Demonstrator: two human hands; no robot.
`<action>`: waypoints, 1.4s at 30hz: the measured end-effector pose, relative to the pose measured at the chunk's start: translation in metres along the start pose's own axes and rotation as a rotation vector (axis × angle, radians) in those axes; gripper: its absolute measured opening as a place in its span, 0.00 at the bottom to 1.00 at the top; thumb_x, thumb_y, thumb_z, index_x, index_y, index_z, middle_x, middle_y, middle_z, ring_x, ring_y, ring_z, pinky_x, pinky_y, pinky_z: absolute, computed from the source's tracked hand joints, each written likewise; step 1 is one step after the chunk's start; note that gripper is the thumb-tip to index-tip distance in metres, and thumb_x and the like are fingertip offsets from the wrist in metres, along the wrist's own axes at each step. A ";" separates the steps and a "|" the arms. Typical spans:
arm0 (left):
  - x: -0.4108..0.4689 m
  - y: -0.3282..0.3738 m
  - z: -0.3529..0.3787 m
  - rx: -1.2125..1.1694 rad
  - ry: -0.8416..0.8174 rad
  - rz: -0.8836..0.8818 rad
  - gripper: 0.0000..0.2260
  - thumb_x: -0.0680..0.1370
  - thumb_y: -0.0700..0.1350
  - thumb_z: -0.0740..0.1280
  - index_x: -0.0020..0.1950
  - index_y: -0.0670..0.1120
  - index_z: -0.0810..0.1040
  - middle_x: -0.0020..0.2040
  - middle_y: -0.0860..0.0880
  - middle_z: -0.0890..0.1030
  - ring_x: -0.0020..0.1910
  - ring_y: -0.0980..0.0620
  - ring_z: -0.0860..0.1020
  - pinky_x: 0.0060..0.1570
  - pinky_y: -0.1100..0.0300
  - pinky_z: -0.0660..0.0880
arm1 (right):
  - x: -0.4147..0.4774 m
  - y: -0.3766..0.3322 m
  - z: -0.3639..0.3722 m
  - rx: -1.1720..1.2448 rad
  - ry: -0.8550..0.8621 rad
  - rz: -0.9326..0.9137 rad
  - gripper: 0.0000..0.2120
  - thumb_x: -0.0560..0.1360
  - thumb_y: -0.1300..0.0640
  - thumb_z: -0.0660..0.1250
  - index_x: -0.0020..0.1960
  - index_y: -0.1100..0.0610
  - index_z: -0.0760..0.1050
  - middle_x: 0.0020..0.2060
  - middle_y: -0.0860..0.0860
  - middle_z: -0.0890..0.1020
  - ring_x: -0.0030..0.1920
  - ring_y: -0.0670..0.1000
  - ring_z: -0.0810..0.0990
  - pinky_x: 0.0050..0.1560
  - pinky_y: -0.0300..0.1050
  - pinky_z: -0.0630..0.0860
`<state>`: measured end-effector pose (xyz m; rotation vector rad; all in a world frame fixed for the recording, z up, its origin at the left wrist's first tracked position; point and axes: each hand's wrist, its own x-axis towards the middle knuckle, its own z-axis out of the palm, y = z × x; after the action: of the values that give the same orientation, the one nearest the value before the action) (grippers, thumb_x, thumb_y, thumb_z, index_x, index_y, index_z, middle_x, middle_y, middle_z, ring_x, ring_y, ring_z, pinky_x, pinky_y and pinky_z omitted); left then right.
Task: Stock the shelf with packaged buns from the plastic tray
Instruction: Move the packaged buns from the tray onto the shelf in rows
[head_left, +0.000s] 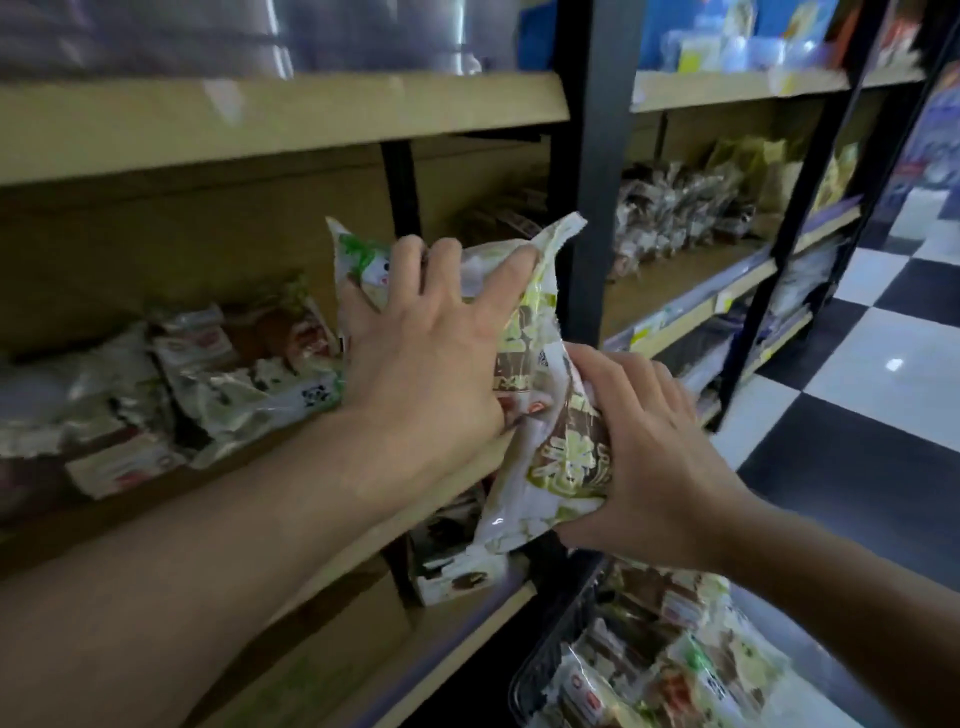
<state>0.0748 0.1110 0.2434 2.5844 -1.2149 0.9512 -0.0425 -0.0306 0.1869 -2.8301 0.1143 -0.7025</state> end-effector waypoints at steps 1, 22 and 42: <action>-0.004 -0.015 -0.006 0.018 0.001 -0.035 0.45 0.66 0.64 0.72 0.73 0.59 0.46 0.66 0.44 0.61 0.64 0.42 0.56 0.57 0.34 0.64 | 0.012 -0.011 0.000 -0.012 -0.018 -0.037 0.56 0.52 0.31 0.68 0.74 0.47 0.51 0.60 0.47 0.64 0.59 0.50 0.62 0.58 0.41 0.53; -0.126 -0.219 0.021 0.373 -0.262 -0.685 0.51 0.65 0.57 0.74 0.71 0.59 0.36 0.68 0.41 0.50 0.68 0.39 0.45 0.60 0.32 0.51 | 0.208 -0.150 0.113 -0.121 -0.130 -0.500 0.56 0.56 0.33 0.74 0.72 0.40 0.41 0.64 0.49 0.59 0.67 0.55 0.55 0.66 0.59 0.50; -0.154 -0.227 0.043 0.141 -0.263 -0.566 0.34 0.73 0.71 0.51 0.70 0.70 0.32 0.75 0.56 0.32 0.69 0.53 0.24 0.64 0.28 0.36 | 0.178 -0.130 0.163 -0.166 -0.155 -0.455 0.39 0.73 0.28 0.47 0.66 0.36 0.20 0.74 0.43 0.33 0.71 0.50 0.25 0.68 0.66 0.32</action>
<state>0.1888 0.3466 0.1502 2.9759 -0.4006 0.6079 0.1940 0.1046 0.1579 -3.0875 -0.5351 -0.5724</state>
